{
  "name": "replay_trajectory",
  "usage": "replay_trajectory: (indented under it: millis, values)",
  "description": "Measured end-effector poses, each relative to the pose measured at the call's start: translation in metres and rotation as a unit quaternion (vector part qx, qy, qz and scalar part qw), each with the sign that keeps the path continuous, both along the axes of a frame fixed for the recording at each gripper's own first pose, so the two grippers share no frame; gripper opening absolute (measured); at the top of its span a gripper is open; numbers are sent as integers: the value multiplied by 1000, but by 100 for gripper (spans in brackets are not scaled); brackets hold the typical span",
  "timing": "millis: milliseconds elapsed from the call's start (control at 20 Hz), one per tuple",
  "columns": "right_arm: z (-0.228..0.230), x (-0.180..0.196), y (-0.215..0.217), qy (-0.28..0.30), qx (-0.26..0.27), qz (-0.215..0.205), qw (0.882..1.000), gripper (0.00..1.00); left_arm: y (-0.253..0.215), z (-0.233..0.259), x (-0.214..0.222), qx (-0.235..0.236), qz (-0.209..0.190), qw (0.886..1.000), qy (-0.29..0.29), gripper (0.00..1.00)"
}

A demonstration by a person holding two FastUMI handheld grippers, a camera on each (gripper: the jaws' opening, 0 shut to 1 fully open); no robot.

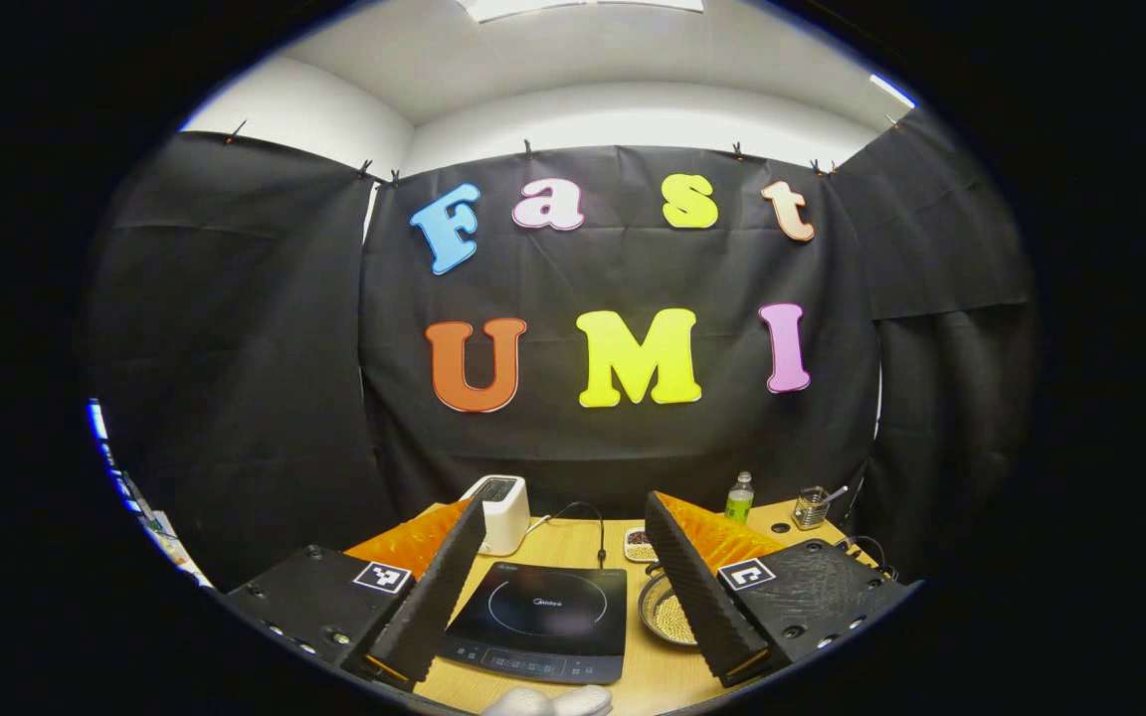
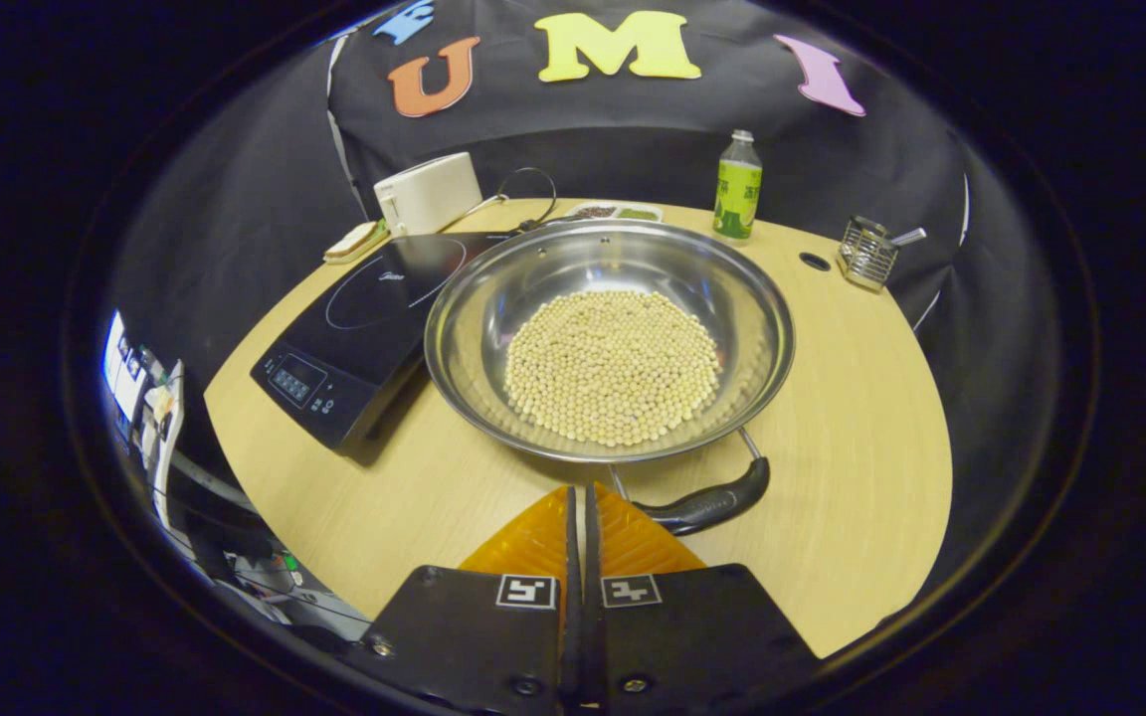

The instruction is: First push the handle of the pot to place it horizontally, then grasp the pot with both hands and set it on the induction cooktop.

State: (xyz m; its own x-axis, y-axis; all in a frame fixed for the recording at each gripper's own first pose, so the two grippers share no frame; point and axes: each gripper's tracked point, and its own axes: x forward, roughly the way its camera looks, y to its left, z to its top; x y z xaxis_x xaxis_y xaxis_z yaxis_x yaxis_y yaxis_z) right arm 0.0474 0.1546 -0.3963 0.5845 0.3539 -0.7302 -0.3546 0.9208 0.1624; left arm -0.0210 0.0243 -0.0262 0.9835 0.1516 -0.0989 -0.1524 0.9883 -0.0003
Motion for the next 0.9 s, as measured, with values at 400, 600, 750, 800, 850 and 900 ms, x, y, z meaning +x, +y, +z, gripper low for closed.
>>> replay_trajectory:
  millis: [400, 600, 750, 800, 850, 900]
  values:
    - [0, 2, -9, 7, 7, 1, 1000, 1, -9, -3, 4, -6, 5, 1000, 6, 96]
    - [-1, 4, -18, 11, 10, 8, 1000, 4, -15, -6, 7, -7, 10, 1000, 9, 96]
    - [-1, 6, -24, 14, 11, 17, 1000, 0, -21, -9, 8, -8, 13, 1000, 15, 96]
    - [-1, 7, -27, 14, 9, 20, 1000, 4, -23, -9, 10, -9, 16, 1000, 16, 96]
    - [-1, 8, -30, 15, 8, 23, 1000, 0, -24, -10, 11, -11, 18, 1000, 16, 96]
    - [-2, 9, -33, 15, 8, 26, 1000, 4, -26, -11, 11, -12, 21, 1000, 17, 96]
